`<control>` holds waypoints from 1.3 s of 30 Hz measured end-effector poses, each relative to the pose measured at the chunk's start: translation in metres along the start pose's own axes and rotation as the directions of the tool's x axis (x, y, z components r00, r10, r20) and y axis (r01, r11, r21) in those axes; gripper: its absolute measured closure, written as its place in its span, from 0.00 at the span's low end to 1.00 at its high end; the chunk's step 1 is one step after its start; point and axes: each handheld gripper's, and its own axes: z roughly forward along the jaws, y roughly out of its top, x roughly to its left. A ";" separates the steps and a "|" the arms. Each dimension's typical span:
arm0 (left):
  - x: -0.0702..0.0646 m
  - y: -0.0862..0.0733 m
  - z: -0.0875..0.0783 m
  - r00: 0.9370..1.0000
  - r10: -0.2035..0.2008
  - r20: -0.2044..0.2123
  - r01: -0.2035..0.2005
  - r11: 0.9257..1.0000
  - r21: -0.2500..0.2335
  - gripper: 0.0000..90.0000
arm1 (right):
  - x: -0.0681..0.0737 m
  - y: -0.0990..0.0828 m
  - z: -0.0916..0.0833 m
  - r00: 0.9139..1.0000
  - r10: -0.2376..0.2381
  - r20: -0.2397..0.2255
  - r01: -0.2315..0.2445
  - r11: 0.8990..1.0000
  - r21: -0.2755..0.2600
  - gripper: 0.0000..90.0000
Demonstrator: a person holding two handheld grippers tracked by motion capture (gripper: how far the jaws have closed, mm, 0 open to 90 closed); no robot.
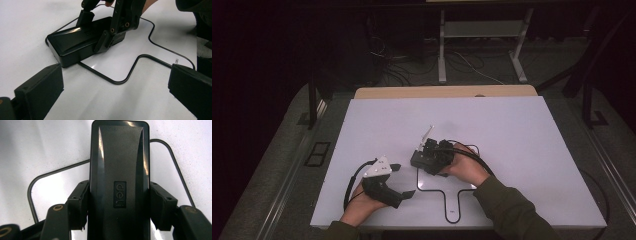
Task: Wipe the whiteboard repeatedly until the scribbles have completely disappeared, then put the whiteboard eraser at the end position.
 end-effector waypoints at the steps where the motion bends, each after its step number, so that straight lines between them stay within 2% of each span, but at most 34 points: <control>1: 0.000 0.000 0.000 1.000 -0.001 0.001 0.001 1.000 0.000 0.00 | -0.001 -0.001 -0.001 1.000 0.011 -0.007 -0.011 1.000 -0.004 0.43; 6: 0.002 -0.001 0.000 1.000 -0.008 0.002 0.008 1.000 -0.004 0.00 | -0.010 -0.008 -0.006 0.999 0.031 -0.032 -0.032 0.999 -0.036 0.43; 13: 0.004 -0.003 -0.001 1.000 -0.016 0.002 0.016 1.000 -0.007 0.00 | -0.024 -0.014 -0.018 0.995 0.090 -0.050 -0.094 0.993 -0.068 0.43; 26: 0.003 -0.001 -0.001 1.000 -0.016 0.000 0.016 1.000 -0.009 0.00 | -0.064 -0.019 -0.043 0.983 0.182 -0.027 -0.184 0.975 -0.127 0.43; 34: 0.004 -0.002 0.000 1.000 -0.009 0.005 0.009 1.000 -0.008 0.00 | -0.096 -0.020 -0.054 0.975 0.223 0.001 -0.220 0.964 -0.152 0.43; 37: 0.004 -0.002 0.000 1.000 -0.014 0.005 0.014 1.000 -0.007 0.00 | -0.110 -0.020 -0.056 0.966 0.258 0.016 -0.252 0.955 -0.156 0.43; 39: 0.003 -0.001 -0.001 1.000 -0.009 0.005 0.009 1.000 -0.008 0.00 | -0.117 -0.020 -0.055 0.963 0.269 0.022 -0.263 0.953 -0.152 0.43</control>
